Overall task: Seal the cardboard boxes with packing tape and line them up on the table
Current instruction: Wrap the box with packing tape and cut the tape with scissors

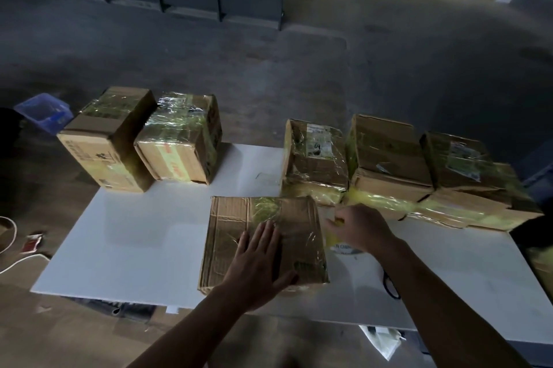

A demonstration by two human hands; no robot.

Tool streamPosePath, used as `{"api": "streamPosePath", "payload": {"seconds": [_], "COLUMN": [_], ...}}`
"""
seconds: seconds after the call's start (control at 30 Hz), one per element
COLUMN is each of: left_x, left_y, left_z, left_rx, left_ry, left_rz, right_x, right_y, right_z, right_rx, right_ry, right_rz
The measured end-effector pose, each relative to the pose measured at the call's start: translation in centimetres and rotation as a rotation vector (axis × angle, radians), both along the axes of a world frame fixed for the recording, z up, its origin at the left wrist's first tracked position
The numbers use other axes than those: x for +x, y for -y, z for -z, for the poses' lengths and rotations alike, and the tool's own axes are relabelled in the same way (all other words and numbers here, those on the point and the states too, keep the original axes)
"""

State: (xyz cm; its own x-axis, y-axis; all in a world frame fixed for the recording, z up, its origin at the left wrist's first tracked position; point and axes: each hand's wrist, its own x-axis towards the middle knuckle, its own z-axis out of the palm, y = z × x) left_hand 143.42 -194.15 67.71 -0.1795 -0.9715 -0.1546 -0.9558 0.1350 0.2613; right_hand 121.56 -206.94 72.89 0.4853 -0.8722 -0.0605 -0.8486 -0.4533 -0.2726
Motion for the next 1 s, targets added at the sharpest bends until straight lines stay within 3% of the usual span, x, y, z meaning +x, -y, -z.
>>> {"api": "streamPosePath", "payload": {"seconds": [0.2,0.33,0.5,0.77,0.87,1.0], "left_x": [-1.2,-4.1,-6.8,-6.6,-7.0,-7.4], "left_y": [0.5,1.4,1.9,2.0,2.7,2.8], "left_z": [-0.9,-2.7,-3.4,-4.8,-5.6,-6.2], "left_rx": [0.055,-0.045,0.103,0.150,0.203,0.155], "left_ry": [0.108,0.153,0.212,0.208,0.307,0.315], "left_rz": [0.008,0.015,0.064,0.256,0.314,0.323], "right_x": [-0.3,0.3,0.6,0.2,0.2,0.5], "right_y": [-0.9,-1.0,-1.4,-1.2,-1.4,-1.2], "right_z": [2.5,2.8,2.9,3.4,3.1,2.7], "right_rx": [0.089,0.123,0.126,0.186,0.238,0.287], "right_ry": [-0.023,-0.039,-0.064,0.029,0.059,0.091], "right_rz": [0.059,0.084,0.095,0.134,0.178,0.216]}}
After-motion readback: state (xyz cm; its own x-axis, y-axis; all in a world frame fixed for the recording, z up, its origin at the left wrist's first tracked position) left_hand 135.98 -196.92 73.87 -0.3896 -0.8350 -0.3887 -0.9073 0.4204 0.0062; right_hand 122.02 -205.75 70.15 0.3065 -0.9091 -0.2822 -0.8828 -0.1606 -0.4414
